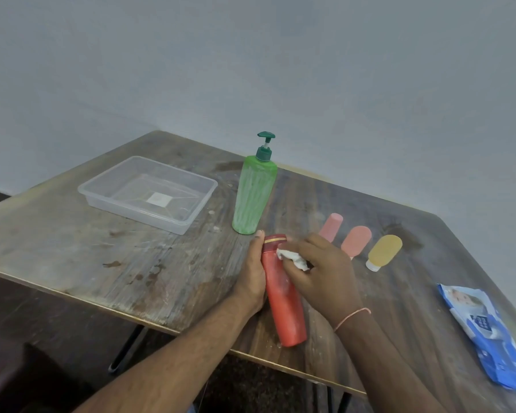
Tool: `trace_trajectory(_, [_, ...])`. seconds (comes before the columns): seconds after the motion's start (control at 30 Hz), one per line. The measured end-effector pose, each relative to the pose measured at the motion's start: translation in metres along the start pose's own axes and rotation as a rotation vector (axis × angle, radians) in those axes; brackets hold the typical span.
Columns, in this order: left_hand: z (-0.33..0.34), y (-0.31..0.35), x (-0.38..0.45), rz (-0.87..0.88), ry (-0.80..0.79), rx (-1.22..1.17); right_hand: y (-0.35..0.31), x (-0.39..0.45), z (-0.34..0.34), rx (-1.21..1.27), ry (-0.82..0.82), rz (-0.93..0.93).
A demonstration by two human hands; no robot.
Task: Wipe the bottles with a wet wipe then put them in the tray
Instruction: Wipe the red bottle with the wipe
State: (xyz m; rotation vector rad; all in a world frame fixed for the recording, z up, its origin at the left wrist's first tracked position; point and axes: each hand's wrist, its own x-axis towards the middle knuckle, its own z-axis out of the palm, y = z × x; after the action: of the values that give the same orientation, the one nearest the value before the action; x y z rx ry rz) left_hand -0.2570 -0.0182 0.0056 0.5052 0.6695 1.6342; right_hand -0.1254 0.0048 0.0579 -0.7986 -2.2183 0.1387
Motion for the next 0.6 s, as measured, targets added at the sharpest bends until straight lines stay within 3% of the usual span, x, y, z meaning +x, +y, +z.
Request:
trace_trajectory(0.1, [0.000, 0.001, 0.000, -0.001, 0.024, -0.008, -0.003, -0.002, -0.004, 0.025, -0.140, -0.102])
trace_trajectory(0.23, [0.004, 0.001, -0.002, 0.014, 0.042, 0.014, -0.003, 0.006, -0.005, -0.096, -0.045, -0.052])
trace_trajectory(0.4, [0.003, 0.000, -0.004, 0.015, 0.042, -0.009, -0.016, 0.001, -0.004, -0.053, -0.187, -0.151])
trace_trajectory(0.53, [0.005, 0.000, -0.003, 0.063, 0.037, 0.077, -0.015, 0.006, -0.005, -0.118, -0.090, -0.075])
trace_trajectory(0.6, [0.003, -0.002, -0.003, 0.084, 0.032, 0.069, -0.021, 0.005, -0.002, -0.110, -0.116, -0.087])
